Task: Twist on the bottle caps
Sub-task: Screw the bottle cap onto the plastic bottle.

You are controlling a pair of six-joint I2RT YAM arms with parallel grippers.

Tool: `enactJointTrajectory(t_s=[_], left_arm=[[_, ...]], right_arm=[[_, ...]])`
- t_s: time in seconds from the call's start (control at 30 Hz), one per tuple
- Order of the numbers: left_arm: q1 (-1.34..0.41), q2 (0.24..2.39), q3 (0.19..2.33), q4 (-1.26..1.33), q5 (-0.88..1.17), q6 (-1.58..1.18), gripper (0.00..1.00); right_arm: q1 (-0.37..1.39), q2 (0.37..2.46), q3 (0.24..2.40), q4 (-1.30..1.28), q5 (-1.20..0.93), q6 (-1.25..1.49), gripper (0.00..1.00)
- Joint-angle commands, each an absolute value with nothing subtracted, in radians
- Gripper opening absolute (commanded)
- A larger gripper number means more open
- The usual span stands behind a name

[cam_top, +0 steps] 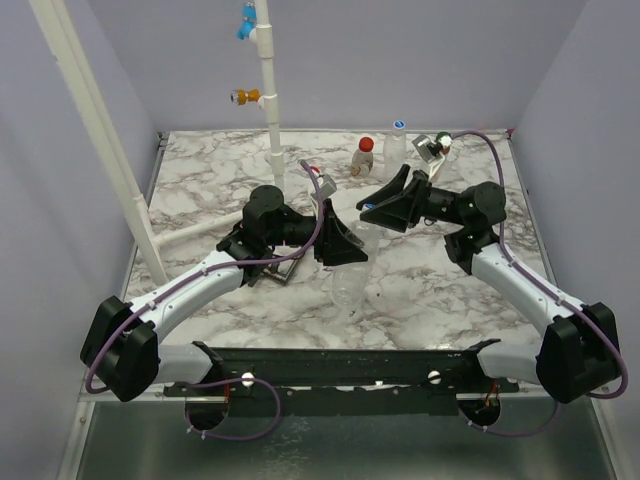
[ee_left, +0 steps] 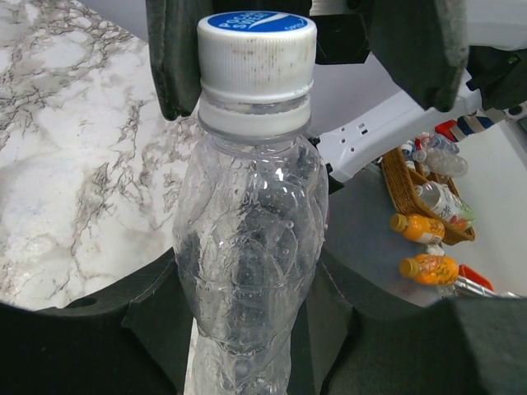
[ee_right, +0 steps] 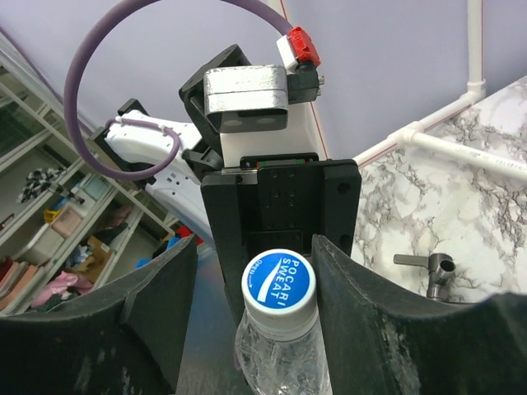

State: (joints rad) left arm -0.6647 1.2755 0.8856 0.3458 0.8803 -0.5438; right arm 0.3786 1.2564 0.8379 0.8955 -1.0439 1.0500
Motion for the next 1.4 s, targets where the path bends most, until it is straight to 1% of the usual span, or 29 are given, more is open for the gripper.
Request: enactJointTrajectory(t_s=[0.0, 0.07, 0.2, 0.3, 0.4, 0.5, 0.6, 0.77, 0.87, 0.97, 1.03, 1.07, 1.13, 1.2, 1.3, 1.37], left_arm=[[-0.654, 1.275, 0.867, 0.380, 0.906, -0.558, 0.00], [-0.651, 1.275, 0.864, 0.380, 0.901, -0.557, 0.00], [-0.649, 1.273, 0.856, 0.378, 0.876, -0.550, 0.00], [-0.649, 1.274, 0.854, 0.353, 0.830, -0.521, 0.00], [-0.649, 1.281, 0.873, 0.265, 0.684, -0.459, 0.00], [-0.650, 1.292, 0.909, 0.197, 0.524, -0.417, 0.00], [-0.653, 1.292, 0.936, 0.167, 0.364, -0.394, 0.00], [-0.673, 1.291, 0.987, 0.123, 0.067, -0.362, 0.00], [-0.688, 1.302, 1.020, 0.104, -0.044, -0.348, 0.00], [-0.699, 1.314, 1.040, 0.102, -0.113, -0.339, 0.00], [-0.704, 1.319, 1.045, 0.100, -0.133, -0.339, 0.00], [-0.704, 1.320, 1.046, 0.101, -0.133, -0.335, 0.00], [-0.706, 1.324, 1.045, 0.094, -0.137, -0.332, 0.00], [-0.706, 1.324, 1.040, 0.084, -0.122, -0.322, 0.00], [-0.706, 1.323, 1.034, 0.064, -0.083, -0.307, 0.00], [-0.704, 1.322, 1.030, 0.054, -0.048, -0.299, 0.00]], right_arm=[[0.384, 1.222, 0.824, 0.892, -1.004, 1.038, 0.58], [0.385, 1.217, 0.828, 0.848, -0.983, 1.017, 0.52], [0.385, 1.185, 0.851, 0.677, -0.906, 0.927, 0.35], [0.387, 1.172, 0.874, 0.539, -0.850, 0.866, 0.24], [0.418, 1.160, 0.933, 0.345, -0.727, 0.761, 0.15], [0.503, 1.177, 1.020, 0.113, -0.539, 0.649, 0.10], [0.603, 1.212, 1.094, -0.067, -0.292, 0.593, 0.08], [0.755, 1.314, 1.236, -0.280, 0.081, 0.579, 0.06], [0.837, 1.413, 1.359, -0.410, 0.279, 0.597, 0.05], [0.885, 1.507, 1.475, -0.540, 0.405, 0.627, 0.04], [0.888, 1.530, 1.492, -0.544, 0.417, 0.639, 0.04], [0.888, 1.530, 1.487, -0.532, 0.414, 0.640, 0.05], [0.887, 1.517, 1.466, -0.487, 0.384, 0.625, 0.17], [0.882, 1.500, 1.456, -0.452, 0.368, 0.591, 0.31], [0.830, 1.470, 1.446, -0.416, 0.253, 0.568, 0.63], [0.773, 1.431, 1.410, -0.365, 0.137, 0.546, 0.76]])
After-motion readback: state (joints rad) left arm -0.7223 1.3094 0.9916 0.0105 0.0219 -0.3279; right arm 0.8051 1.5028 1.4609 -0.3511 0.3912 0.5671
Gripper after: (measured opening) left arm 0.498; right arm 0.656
